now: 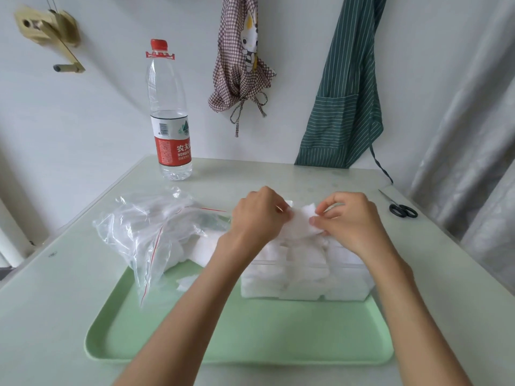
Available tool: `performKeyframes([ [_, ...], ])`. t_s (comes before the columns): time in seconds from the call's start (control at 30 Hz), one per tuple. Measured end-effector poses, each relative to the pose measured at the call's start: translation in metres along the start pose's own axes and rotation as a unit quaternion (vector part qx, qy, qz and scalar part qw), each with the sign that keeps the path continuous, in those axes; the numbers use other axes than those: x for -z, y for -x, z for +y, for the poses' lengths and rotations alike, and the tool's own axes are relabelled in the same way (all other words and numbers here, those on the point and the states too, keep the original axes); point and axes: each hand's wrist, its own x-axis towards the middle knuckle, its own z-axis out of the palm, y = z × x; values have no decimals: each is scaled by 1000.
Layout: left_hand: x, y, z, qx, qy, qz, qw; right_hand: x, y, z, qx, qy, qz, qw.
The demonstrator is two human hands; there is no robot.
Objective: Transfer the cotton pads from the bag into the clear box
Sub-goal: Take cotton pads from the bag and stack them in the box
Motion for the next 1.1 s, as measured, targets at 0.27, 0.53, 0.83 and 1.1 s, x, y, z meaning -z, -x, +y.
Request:
performKeyframes([
  [0.27,-1,7,0,-88,-95,72,989,-3,-1,7,27,117,-61,991],
  [0.53,3,7,-5,-150,-193,-56,968,9,-4,16,6,115,-158,981],
  [0.83,-5,6,0,-128,-257,-104,952,-2,-2,11,15,182,-152,971],
  [1.1,48,44,-22,-173,-103,39,979,14,10,-4,52,189,-134,971],
])
